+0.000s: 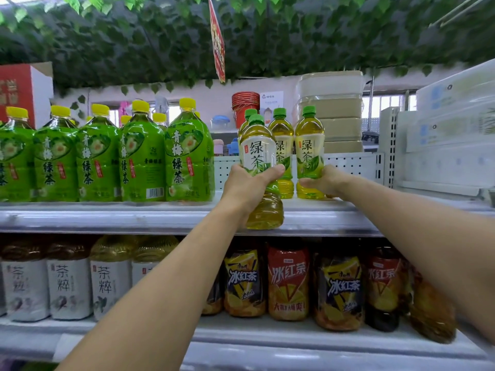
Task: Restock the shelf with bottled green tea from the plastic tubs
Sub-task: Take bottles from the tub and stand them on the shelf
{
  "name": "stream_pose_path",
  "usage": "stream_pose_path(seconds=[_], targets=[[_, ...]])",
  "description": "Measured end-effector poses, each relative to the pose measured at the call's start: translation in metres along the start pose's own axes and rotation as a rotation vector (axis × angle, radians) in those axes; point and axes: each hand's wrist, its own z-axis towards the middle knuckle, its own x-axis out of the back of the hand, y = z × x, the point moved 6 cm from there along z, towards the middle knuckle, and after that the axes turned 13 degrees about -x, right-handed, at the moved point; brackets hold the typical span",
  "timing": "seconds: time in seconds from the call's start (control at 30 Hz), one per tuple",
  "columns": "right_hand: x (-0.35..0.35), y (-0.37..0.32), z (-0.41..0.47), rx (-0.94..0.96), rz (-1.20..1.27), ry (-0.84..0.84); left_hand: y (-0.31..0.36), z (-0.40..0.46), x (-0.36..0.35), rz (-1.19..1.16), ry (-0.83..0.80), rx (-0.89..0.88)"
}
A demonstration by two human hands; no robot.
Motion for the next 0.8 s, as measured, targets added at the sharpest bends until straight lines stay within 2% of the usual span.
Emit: stream_pose_path(seconds=[0.07, 0.1, 0.13, 0.17, 0.2, 0.27, 0.3, 0.4, 0.47, 0.53, 0.57, 0.67, 0.8], targets=[[0.017, -0.007, -0.016, 0.007, 0.026, 0.207, -0.001, 0.0, -0.001, 0.006, -0.007, 0.012], [0.029, -0.016, -0.029, 0.068, 0.078, 0.333, 0.0, -0.001, -0.001, 0.004, -0.003, 0.011], [0.039, -0.028, -0.047, 0.154, 0.16, 0.387, -0.001, -0.001, -0.001, 0.001, 0.008, 0.007], [0.042, -0.04, -0.063, 0.23, 0.249, 0.342, 0.0, -0.001, -0.001, 0.005, 0.02, -0.01], [0.039, -0.053, -0.081, 0.291, 0.307, 0.206, 0.001, -0.002, -0.002, 0.03, 0.038, -0.042], [0.02, -0.075, -0.113, 0.332, 0.281, -0.101, 0.009, -0.005, -0.008, 0.103, 0.08, -0.14], [0.012, -0.083, -0.121, 0.342, 0.251, -0.163, 0.016, -0.008, -0.013, 0.135, 0.095, -0.196], [0.02, -0.094, -0.128, 0.351, 0.341, -0.052, 0.034, -0.011, -0.035, 0.116, 0.031, -0.334], [0.04, -0.092, -0.127, 0.379, 0.415, 0.001, 0.043, -0.006, -0.047, 0.047, -0.111, -0.353], [0.066, -0.085, -0.121, 0.381, 0.485, 0.053, 0.047, -0.001, -0.048, 0.077, -0.21, -0.323], [0.08, -0.08, -0.116, 0.37, 0.521, 0.093, 0.044, 0.004, -0.044, 0.099, -0.21, -0.295], [0.107, -0.06, -0.1, 0.339, 0.6, 0.161, 0.021, 0.025, -0.027, 0.175, -0.065, -0.187], [0.107, -0.02, -0.067, 0.195, 0.514, 0.158, -0.015, 0.047, -0.018, 0.31, -0.015, -0.028]])
